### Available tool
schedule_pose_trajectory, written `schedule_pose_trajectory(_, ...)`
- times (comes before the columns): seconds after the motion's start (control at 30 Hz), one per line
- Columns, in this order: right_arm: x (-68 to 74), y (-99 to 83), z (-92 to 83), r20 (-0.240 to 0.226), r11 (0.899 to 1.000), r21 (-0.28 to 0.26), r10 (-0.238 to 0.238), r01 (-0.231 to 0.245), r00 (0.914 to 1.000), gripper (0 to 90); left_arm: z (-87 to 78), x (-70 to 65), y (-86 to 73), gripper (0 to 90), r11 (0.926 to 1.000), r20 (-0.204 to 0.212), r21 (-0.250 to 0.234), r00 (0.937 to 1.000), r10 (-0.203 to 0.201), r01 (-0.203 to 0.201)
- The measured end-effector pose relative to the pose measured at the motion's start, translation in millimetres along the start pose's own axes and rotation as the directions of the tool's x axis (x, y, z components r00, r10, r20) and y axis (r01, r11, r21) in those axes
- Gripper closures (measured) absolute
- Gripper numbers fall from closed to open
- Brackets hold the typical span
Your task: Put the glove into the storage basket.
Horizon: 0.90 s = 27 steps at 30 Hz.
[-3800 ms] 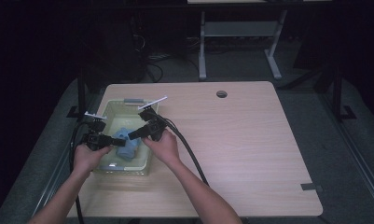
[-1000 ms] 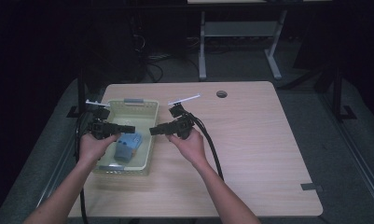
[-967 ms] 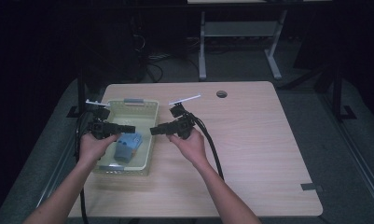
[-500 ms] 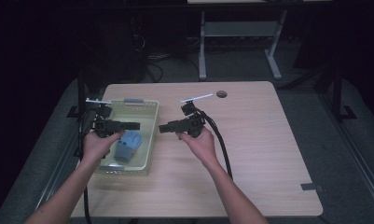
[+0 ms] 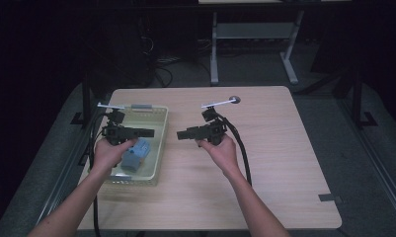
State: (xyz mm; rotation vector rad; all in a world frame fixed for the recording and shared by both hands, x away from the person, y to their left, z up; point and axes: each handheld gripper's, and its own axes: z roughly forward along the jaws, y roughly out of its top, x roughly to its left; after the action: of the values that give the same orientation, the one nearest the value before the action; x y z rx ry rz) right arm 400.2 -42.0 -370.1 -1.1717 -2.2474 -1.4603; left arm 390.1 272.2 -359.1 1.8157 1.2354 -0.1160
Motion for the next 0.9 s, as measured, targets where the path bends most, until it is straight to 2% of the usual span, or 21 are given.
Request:
schedule_pose_trajectory(0.27,-10.2,-4.3,-15.4,0.012,1.0,-0.017,0.026,-0.026,0.9996,40.1,10.8,-10.3,3.8,41.1,0.9997,0.017,0.008,0.9996,0.023,-0.023)
schedule_pose_trajectory(0.53,-14.7,-6.6,-29.2,0.022,0.999,-0.037,0.03,-0.029,0.9993,39.5,18.6,-19.2,6.4,40.4,0.9989,0.024,0.018,0.9988,0.042,-0.043)
schedule_pose_trajectory(0.73,-17.1,-12.7,-40.1,0.037,0.998,-0.052,0.027,-0.025,0.9989,39.0,23.6,-26.1,6.9,39.7,0.999,0.034,-0.002,0.9984,0.045,-0.045)
schedule_pose_trajectory(0.9,-23.0,-19.4,-52.6,0.048,0.998,-0.055,0.044,-0.041,0.9979,38.3,32.2,-32.8,8.4,38.2,0.9991,0.052,-0.009,0.9977,0.043,-0.042)
